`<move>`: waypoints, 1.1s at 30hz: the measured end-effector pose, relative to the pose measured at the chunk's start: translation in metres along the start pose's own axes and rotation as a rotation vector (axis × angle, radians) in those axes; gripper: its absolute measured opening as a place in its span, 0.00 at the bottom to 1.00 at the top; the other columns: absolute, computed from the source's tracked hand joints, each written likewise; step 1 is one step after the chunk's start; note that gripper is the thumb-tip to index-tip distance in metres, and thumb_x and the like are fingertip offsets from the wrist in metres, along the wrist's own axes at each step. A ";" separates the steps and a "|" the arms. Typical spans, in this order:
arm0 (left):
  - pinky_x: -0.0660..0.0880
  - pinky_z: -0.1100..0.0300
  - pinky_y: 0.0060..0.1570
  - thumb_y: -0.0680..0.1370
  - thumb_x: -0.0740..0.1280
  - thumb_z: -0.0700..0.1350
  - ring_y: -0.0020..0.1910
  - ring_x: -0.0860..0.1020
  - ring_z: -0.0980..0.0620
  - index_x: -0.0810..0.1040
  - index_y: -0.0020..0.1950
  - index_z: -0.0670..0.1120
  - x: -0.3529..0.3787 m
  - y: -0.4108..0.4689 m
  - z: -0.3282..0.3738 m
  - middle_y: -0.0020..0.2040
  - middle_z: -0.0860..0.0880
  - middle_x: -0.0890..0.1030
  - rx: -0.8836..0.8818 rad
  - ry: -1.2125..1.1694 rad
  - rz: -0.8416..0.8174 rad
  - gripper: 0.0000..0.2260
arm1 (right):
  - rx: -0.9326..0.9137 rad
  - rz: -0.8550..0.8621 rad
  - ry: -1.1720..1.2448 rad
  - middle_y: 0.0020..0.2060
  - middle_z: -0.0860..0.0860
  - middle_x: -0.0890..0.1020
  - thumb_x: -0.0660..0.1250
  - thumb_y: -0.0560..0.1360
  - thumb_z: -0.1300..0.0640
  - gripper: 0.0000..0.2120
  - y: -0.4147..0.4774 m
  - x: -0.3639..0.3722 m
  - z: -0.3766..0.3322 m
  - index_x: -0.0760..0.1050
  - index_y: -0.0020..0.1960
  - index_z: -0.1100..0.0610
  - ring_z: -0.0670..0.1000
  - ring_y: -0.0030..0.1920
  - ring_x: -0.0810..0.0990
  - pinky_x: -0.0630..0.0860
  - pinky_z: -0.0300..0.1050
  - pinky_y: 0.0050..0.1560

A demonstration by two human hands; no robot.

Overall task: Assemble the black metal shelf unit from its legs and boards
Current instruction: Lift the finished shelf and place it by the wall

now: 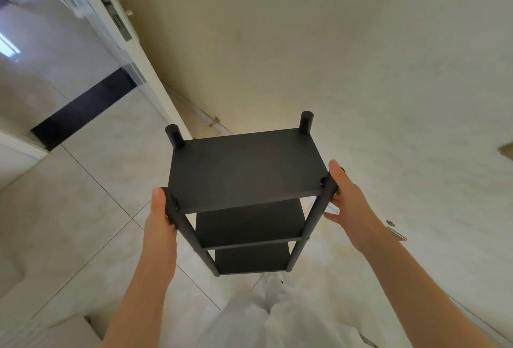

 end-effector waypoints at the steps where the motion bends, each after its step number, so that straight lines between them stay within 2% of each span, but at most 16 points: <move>1: 0.60 0.45 0.76 0.81 0.55 0.65 0.70 0.70 0.49 0.70 0.70 0.51 0.002 0.006 0.008 0.65 0.54 0.72 0.000 -0.017 0.000 0.24 | 0.014 -0.002 0.000 0.61 0.55 0.77 0.62 0.66 0.31 0.37 0.009 0.008 -0.008 0.74 0.62 0.57 0.60 0.65 0.73 0.66 0.64 0.70; 3: 0.59 0.44 0.77 0.81 0.56 0.64 0.74 0.68 0.46 0.70 0.71 0.49 0.005 0.025 0.025 0.64 0.52 0.73 -0.010 -0.021 0.017 0.25 | 0.022 0.010 0.017 0.61 0.55 0.77 0.62 0.71 0.32 0.34 0.026 0.025 -0.024 0.73 0.64 0.58 0.60 0.64 0.73 0.67 0.64 0.70; 5: 0.61 0.42 0.76 0.81 0.59 0.61 0.73 0.69 0.44 0.72 0.64 0.45 0.007 0.044 0.042 0.65 0.44 0.76 -0.018 -0.033 0.025 0.22 | 0.015 0.015 0.029 0.60 0.55 0.77 0.63 0.74 0.34 0.31 0.043 0.044 -0.038 0.73 0.64 0.58 0.59 0.64 0.74 0.69 0.63 0.69; 7: 0.63 0.43 0.73 0.81 0.60 0.58 0.72 0.70 0.43 0.73 0.62 0.44 0.008 0.066 0.061 0.64 0.45 0.76 -0.027 -0.044 0.034 0.19 | -0.002 0.022 0.024 0.59 0.55 0.78 0.64 0.76 0.37 0.28 0.060 0.063 -0.052 0.73 0.64 0.58 0.59 0.63 0.75 0.70 0.62 0.68; 11: 0.64 0.44 0.73 0.83 0.60 0.52 0.73 0.68 0.41 0.70 0.69 0.40 0.009 0.115 0.103 0.67 0.41 0.74 -0.007 -0.064 -0.042 0.20 | -0.018 0.067 0.023 0.54 0.56 0.78 0.66 0.77 0.43 0.20 0.090 0.106 -0.071 0.75 0.56 0.59 0.58 0.59 0.76 0.74 0.60 0.64; 13: 0.65 0.47 0.72 0.83 0.59 0.49 0.73 0.67 0.40 0.73 0.58 0.43 0.010 0.137 0.122 0.60 0.42 0.77 -0.027 -0.044 -0.120 0.11 | -0.023 0.086 0.033 0.49 0.56 0.78 0.66 0.77 0.46 0.14 0.098 0.127 -0.079 0.76 0.49 0.58 0.57 0.56 0.77 0.75 0.59 0.62; 14: 0.65 0.48 0.73 0.83 0.59 0.48 0.73 0.68 0.40 0.72 0.55 0.45 0.008 0.155 0.138 0.60 0.43 0.77 -0.037 -0.012 -0.185 0.08 | -0.014 0.105 0.054 0.47 0.56 0.77 0.66 0.77 0.48 0.12 0.103 0.144 -0.082 0.75 0.46 0.57 0.57 0.54 0.77 0.75 0.58 0.60; 15: 0.64 0.47 0.74 0.83 0.59 0.47 0.73 0.68 0.41 0.71 0.56 0.45 0.012 0.156 0.140 0.65 0.41 0.76 -0.042 0.004 -0.235 0.07 | -0.013 0.115 0.067 0.45 0.56 0.76 0.66 0.77 0.50 0.11 0.100 0.143 -0.084 0.75 0.44 0.57 0.57 0.51 0.76 0.76 0.57 0.59; 17: 0.61 0.45 0.76 0.84 0.59 0.48 0.73 0.69 0.43 0.71 0.65 0.42 0.013 0.172 0.155 0.73 0.41 0.71 -0.069 0.043 -0.297 0.14 | -0.008 0.131 0.118 0.42 0.56 0.74 0.66 0.77 0.53 0.09 0.103 0.153 -0.085 0.73 0.40 0.57 0.56 0.48 0.74 0.76 0.56 0.55; 19: 0.59 0.44 0.77 0.83 0.59 0.51 0.75 0.67 0.43 0.66 0.76 0.41 0.018 0.196 0.176 0.76 0.44 0.69 -0.101 0.079 -0.343 0.24 | 0.019 0.157 0.187 0.40 0.57 0.73 0.66 0.76 0.56 0.09 0.109 0.169 -0.084 0.72 0.38 0.58 0.56 0.47 0.72 0.75 0.56 0.54; 20: 0.59 0.44 0.77 0.82 0.60 0.52 0.76 0.66 0.43 0.64 0.77 0.43 0.022 0.209 0.189 0.77 0.45 0.68 -0.106 0.109 -0.366 0.26 | 0.034 0.166 0.219 0.39 0.56 0.72 0.66 0.76 0.58 0.09 0.112 0.179 -0.086 0.72 0.38 0.59 0.56 0.47 0.71 0.75 0.56 0.54; 23: 0.60 0.46 0.77 0.80 0.65 0.50 0.75 0.67 0.44 0.69 0.70 0.45 0.036 0.242 0.210 0.73 0.48 0.70 -0.156 0.211 -0.445 0.20 | 0.061 0.200 0.291 0.35 0.55 0.71 0.64 0.76 0.61 0.09 0.123 0.199 -0.091 0.70 0.37 0.60 0.55 0.43 0.71 0.73 0.55 0.52; 26: 0.64 0.47 0.75 0.80 0.67 0.45 0.71 0.70 0.44 0.70 0.71 0.41 0.051 0.274 0.218 0.69 0.45 0.72 -0.204 0.268 -0.435 0.20 | 0.099 0.233 0.338 0.35 0.55 0.69 0.64 0.75 0.62 0.09 0.137 0.211 -0.092 0.69 0.36 0.60 0.53 0.39 0.69 0.72 0.52 0.48; 27: 0.67 0.49 0.73 0.80 0.66 0.43 0.69 0.72 0.44 0.72 0.68 0.41 0.057 0.283 0.221 0.67 0.44 0.73 -0.209 0.281 -0.438 0.17 | 0.112 0.239 0.344 0.35 0.55 0.69 0.63 0.75 0.63 0.10 0.142 0.214 -0.092 0.68 0.36 0.60 0.53 0.39 0.68 0.72 0.51 0.47; 30: 0.70 0.53 0.60 0.79 0.65 0.40 0.57 0.74 0.46 0.73 0.52 0.42 0.077 0.308 0.226 0.57 0.44 0.74 -0.248 0.335 -0.502 0.03 | 0.143 0.246 0.373 0.36 0.56 0.68 0.62 0.75 0.64 0.08 0.163 0.221 -0.093 0.68 0.38 0.60 0.54 0.40 0.67 0.71 0.50 0.47; 33: 0.68 0.53 0.55 0.74 0.67 0.40 0.45 0.69 0.48 0.66 0.41 0.44 0.093 0.328 0.232 0.45 0.46 0.68 -0.296 0.365 -0.551 0.09 | 0.185 0.240 0.344 0.39 0.56 0.69 0.61 0.76 0.65 0.04 0.184 0.229 -0.094 0.68 0.42 0.61 0.54 0.41 0.67 0.70 0.50 0.51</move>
Point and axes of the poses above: each hand's wrist, its own y-axis towards the middle knuckle, its own x-axis out of the palm, z = x × y, the point moved 7 cm from there along y, towards the middle knuckle
